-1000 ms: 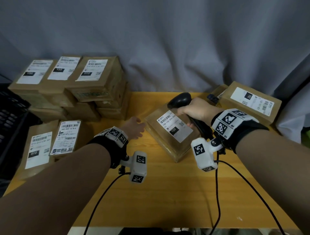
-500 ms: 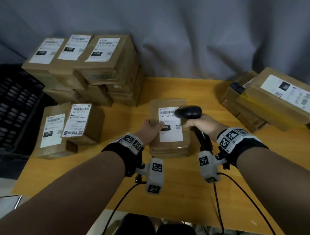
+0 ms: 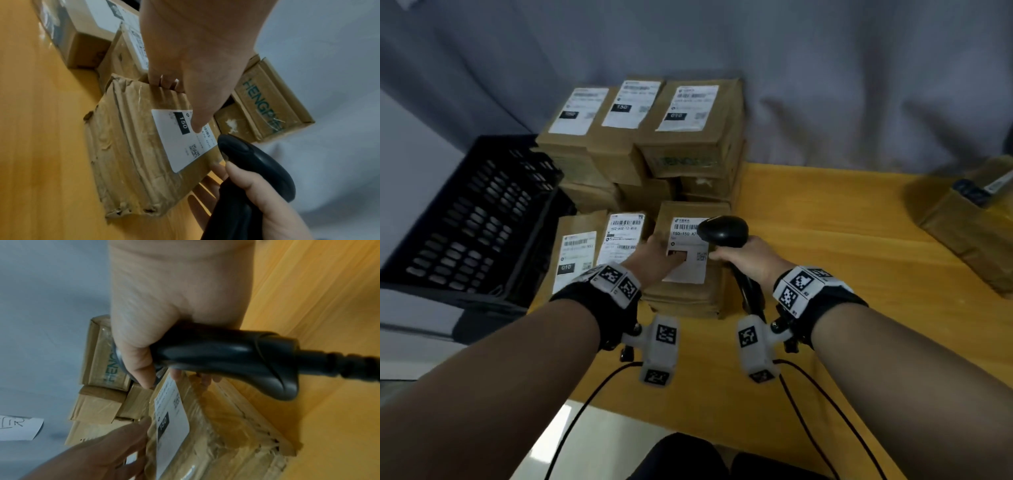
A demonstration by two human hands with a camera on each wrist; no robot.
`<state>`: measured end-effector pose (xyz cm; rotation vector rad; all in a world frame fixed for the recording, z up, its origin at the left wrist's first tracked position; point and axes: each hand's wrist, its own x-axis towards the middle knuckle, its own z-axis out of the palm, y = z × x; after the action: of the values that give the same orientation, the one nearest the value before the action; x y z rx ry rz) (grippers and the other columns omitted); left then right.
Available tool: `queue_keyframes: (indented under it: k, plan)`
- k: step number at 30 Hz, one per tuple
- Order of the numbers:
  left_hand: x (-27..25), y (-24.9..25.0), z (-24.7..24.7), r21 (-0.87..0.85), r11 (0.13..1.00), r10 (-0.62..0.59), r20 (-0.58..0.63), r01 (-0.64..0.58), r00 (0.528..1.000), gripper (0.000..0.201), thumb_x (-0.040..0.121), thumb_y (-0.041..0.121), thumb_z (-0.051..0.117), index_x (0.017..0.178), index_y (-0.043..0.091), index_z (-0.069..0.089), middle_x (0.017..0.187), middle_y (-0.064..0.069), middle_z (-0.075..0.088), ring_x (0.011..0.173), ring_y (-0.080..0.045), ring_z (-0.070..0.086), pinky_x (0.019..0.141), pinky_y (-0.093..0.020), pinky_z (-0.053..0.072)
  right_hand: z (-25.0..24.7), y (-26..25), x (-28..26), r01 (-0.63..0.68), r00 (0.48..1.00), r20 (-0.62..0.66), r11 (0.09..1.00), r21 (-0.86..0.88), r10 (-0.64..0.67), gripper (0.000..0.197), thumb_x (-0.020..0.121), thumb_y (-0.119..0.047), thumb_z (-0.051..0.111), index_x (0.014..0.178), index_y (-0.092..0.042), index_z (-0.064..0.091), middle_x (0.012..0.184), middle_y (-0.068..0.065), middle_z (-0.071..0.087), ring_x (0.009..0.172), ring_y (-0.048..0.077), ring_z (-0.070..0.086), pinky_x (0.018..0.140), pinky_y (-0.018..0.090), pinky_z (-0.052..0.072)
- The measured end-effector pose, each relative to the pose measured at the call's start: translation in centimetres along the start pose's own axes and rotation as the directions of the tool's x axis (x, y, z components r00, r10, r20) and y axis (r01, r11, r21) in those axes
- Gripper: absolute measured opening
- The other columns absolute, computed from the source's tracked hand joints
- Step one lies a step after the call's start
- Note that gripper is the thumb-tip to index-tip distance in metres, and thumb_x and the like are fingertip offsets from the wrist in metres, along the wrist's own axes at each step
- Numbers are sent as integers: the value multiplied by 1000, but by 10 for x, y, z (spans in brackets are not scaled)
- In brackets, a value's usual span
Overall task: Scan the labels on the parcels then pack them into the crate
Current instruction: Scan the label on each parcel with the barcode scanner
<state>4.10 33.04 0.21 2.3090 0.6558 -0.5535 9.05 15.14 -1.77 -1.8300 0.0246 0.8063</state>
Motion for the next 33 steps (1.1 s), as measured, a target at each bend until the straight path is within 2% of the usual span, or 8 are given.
queue_keyframes:
  k: [5, 9, 13, 18, 23, 26, 29, 33]
  plan:
    - [-2, 16, -8, 169, 983, 78, -16, -74, 997, 62, 92, 40, 57, 145, 18, 36, 144, -15, 36, 122, -34, 50, 101, -44, 45, -3, -2, -7, 28, 997, -69, 999, -33, -30, 13, 81, -25, 73, 86, -17, 65, 72, 6, 64, 66, 23, 62, 62, 36, 54]
    - [-5, 63, -2, 128, 970, 206, 24, -208, 978, 56, 94, 40, 54, 143, 18, 39, 142, -11, 44, 117, -30, 53, 97, -44, 48, -54, -10, -28, 73, 967, -236, 992, -99, -95, 14, 81, -23, 70, 79, -13, 61, 59, 7, 57, 56, 26, 59, 60, 38, 53]
    - [-11, 128, 21, 29, 945, 323, 82, -326, 943, 48, 97, 33, 51, 140, 13, 44, 140, -6, 49, 115, -21, 51, 86, -29, 40, -134, -8, -58, 101, 853, -501, 988, -116, -146, 21, 81, -23, 70, 68, -18, 53, 58, 3, 53, 61, 28, 58, 64, 42, 52]
    - [-24, 212, 75, -36, 908, 418, 119, -417, 901, 41, 98, 29, 53, 133, 8, 49, 128, -7, 52, 105, -16, 48, 85, -23, 35, -243, 17, -104, 74, 653, -742, 988, -139, -153, 27, 74, -29, 70, 94, -12, 63, 75, 2, 64, 72, 22, 62, 66, 32, 48]
    - [-38, 286, 143, -117, 904, 427, 169, -412, 888, 41, 96, 37, 54, 127, 10, 53, 119, -8, 55, 116, -27, 52, 94, -32, 40, -339, 56, -149, -8, 556, -820, 985, -170, -137, 25, 79, -25, 73, 97, -15, 60, 78, -4, 60, 80, 17, 59, 74, 26, 44]
    - [-42, 325, 178, -153, 905, 422, 213, -397, 881, 46, 94, 44, 51, 119, 6, 59, 117, -23, 60, 108, -35, 58, 94, -43, 44, -389, 85, -157, -90, 500, -859, 980, -178, -110, 52, 75, -32, 78, 116, -8, 58, 106, 7, 65, 100, 24, 62, 88, 34, 50]
    - [-41, 358, 204, -179, 897, 438, 220, -405, 872, 29, 99, 38, 46, 99, 13, 60, 78, -7, 55, 71, -19, 53, 77, -34, 41, -421, 109, -155, -95, 526, -849, 989, -114, -47, 61, 73, -36, 80, 122, -8, 58, 114, 10, 66, 107, 28, 62, 90, 35, 49]
    - [-29, 387, 225, -270, 907, 387, 227, -324, 894, 36, 95, 49, 46, 117, 21, 53, 112, -3, 54, 102, -25, 52, 100, -46, 44, -441, 136, -140, 53, 609, -792, 994, 92, 40, 66, 62, -43, 86, 118, -16, 63, 107, -1, 71, 101, 18, 65, 91, 35, 51]
